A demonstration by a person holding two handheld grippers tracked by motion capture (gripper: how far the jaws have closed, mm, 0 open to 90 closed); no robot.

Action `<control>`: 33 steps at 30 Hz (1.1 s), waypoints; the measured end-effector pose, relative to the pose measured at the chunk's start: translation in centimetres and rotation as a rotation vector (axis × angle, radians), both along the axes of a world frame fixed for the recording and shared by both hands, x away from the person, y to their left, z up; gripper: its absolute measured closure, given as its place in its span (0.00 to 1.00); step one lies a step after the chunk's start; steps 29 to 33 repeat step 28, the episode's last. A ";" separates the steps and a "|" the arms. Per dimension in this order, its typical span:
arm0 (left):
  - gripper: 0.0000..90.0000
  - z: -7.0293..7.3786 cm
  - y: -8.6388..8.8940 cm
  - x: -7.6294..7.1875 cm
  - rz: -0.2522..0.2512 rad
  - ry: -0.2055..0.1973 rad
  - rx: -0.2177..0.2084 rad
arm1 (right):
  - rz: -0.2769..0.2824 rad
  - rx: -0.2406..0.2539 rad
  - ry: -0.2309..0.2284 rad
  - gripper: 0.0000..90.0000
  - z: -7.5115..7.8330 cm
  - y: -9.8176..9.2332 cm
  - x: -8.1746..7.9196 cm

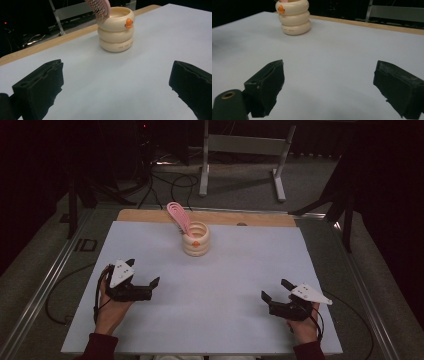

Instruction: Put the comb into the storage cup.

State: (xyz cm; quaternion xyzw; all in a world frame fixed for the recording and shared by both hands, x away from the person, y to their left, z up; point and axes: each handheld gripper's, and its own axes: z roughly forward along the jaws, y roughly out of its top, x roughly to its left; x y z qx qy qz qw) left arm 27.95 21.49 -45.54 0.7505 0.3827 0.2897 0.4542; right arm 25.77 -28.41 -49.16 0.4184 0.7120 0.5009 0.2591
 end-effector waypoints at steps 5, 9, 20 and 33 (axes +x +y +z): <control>0.00 -0.8 1.2 -1.2 0.020 -0.007 -0.007 | 0.000 -0.012 -0.015 0.11 0.3 0.2 0.0; 0.00 -1.2 2.0 -2.0 0.029 -0.020 -0.021 | 0.002 -0.016 -0.026 0.10 0.6 0.3 0.1; 0.00 -2.2 3.1 -3.9 0.070 -0.088 -0.068 | -0.040 -0.036 -0.078 0.11 0.4 0.0 -0.4; 0.00 -2.8 3.5 -4.0 0.099 -0.091 -0.081 | -0.035 -0.039 -0.081 0.10 0.0 0.5 -0.5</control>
